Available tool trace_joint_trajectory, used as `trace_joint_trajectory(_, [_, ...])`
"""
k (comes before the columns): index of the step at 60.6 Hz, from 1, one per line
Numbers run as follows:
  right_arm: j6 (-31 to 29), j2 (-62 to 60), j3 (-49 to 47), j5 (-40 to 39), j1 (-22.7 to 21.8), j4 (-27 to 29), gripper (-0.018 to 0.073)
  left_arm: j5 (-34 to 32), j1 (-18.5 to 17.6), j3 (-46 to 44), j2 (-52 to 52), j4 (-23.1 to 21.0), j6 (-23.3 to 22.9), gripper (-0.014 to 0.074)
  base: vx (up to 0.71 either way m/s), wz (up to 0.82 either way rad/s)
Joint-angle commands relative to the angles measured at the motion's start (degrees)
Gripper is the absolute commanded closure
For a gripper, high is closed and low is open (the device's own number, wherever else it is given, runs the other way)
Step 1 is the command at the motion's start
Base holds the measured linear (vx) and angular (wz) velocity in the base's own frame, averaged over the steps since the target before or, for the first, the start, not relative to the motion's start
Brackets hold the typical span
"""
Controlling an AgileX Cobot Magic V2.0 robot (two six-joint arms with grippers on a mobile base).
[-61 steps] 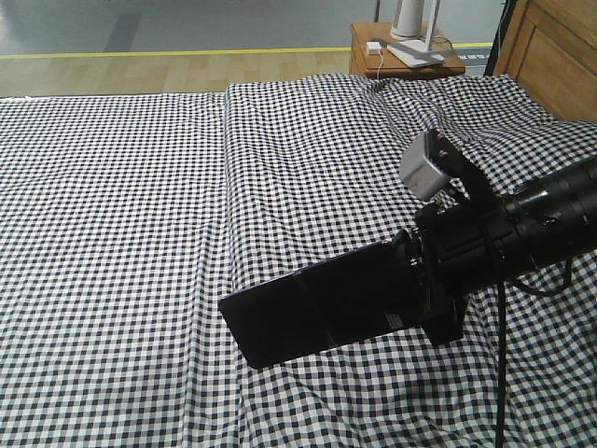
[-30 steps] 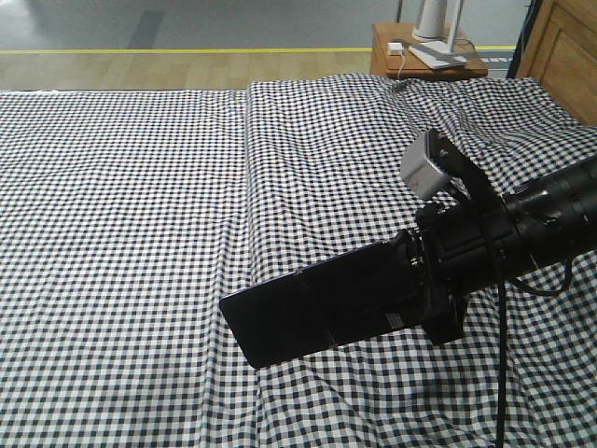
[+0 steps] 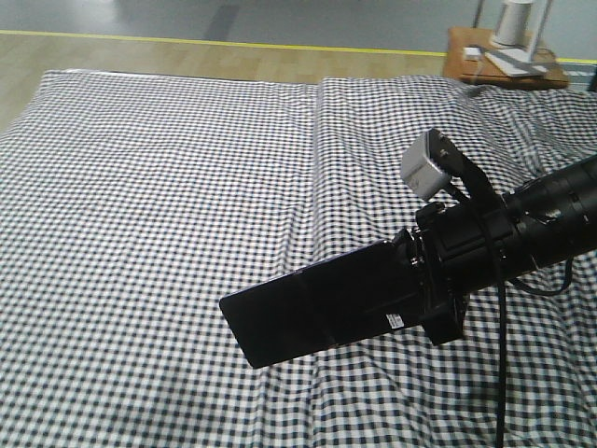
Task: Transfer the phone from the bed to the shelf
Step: 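Drive away from the bed holding the phone in the right gripper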
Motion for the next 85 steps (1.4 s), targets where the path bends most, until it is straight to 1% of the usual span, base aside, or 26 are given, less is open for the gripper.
trace_joint_trajectory(1, [-0.12, -1.93, -1.41, 4.50, -0.12, 4.47, 0.0561, -4.12, 0.07, -1.27, -0.77, -0.52, -0.33, 0.0595, -0.10, 0.39])
trace_joint_trajectory(53, [-0.12, -1.93, -1.41, 4.50, -0.12, 4.47, 0.0561, -4.12, 0.07, -1.27, -0.77, -0.52, -0.33, 0.0595, -0.12, 0.45])
trace_joint_trajectory(85, [-0.19, -1.93, -1.41, 4.50, -0.12, 4.47, 0.0561, -4.12, 0.07, -1.27, -0.77, -0.52, -0.33, 0.0595, -0.16, 0.61])
